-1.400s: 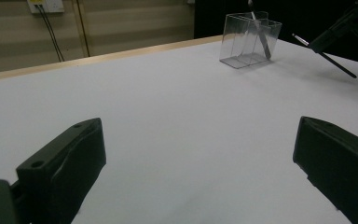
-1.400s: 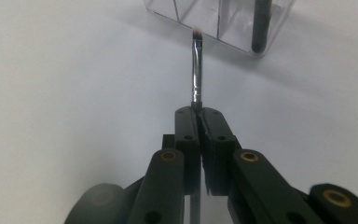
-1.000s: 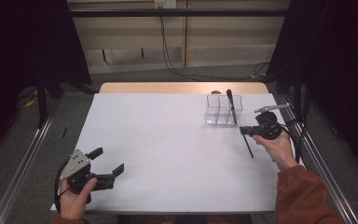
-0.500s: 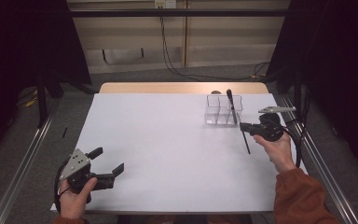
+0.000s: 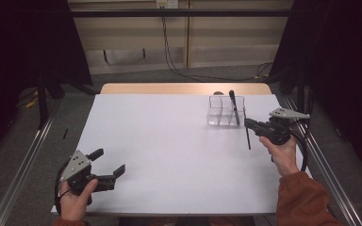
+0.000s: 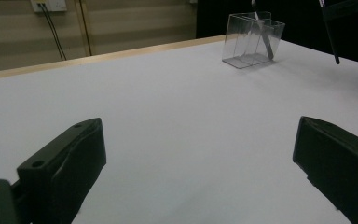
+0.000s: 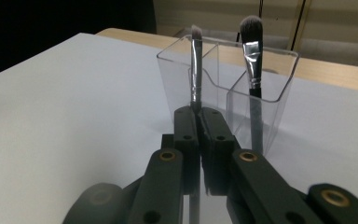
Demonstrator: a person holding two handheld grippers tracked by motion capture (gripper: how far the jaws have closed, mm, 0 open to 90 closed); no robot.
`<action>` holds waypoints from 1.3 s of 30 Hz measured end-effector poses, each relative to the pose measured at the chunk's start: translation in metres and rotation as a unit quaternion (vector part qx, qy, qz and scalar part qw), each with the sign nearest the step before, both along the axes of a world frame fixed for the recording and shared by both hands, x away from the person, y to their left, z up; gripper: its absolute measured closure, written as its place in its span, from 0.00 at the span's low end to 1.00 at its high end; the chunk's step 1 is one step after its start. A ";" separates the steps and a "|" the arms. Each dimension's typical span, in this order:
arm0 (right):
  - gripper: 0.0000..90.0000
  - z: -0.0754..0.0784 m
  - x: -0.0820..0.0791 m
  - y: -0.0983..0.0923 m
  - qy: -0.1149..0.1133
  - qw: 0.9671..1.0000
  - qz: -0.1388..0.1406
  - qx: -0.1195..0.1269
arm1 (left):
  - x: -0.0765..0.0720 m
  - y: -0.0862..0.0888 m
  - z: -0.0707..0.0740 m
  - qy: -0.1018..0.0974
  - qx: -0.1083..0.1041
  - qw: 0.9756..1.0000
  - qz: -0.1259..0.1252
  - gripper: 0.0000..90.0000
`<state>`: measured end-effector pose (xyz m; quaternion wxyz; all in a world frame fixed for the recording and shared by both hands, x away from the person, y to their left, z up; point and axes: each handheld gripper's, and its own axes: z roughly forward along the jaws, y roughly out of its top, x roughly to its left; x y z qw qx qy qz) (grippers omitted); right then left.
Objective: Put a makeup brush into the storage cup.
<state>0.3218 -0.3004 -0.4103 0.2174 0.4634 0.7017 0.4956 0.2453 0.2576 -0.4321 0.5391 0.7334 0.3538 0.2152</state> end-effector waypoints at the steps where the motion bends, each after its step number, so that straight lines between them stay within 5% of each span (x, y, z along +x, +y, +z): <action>1: 0.96 0.000 0.000 0.000 -0.005 1.000 0.000 0.003 | 0.000 0.000 0.000 0.001 0.000 1.000 0.000 0.03; 11: 0.96 0.010 -0.002 0.000 -0.046 0.999 -0.006 0.014 | 0.000 -0.001 0.000 0.000 0.001 1.000 0.000 0.03; 39: 0.96 0.044 0.023 0.004 -0.074 0.997 -0.021 0.024 | 0.000 0.000 0.001 -0.005 0.000 1.000 0.001 0.03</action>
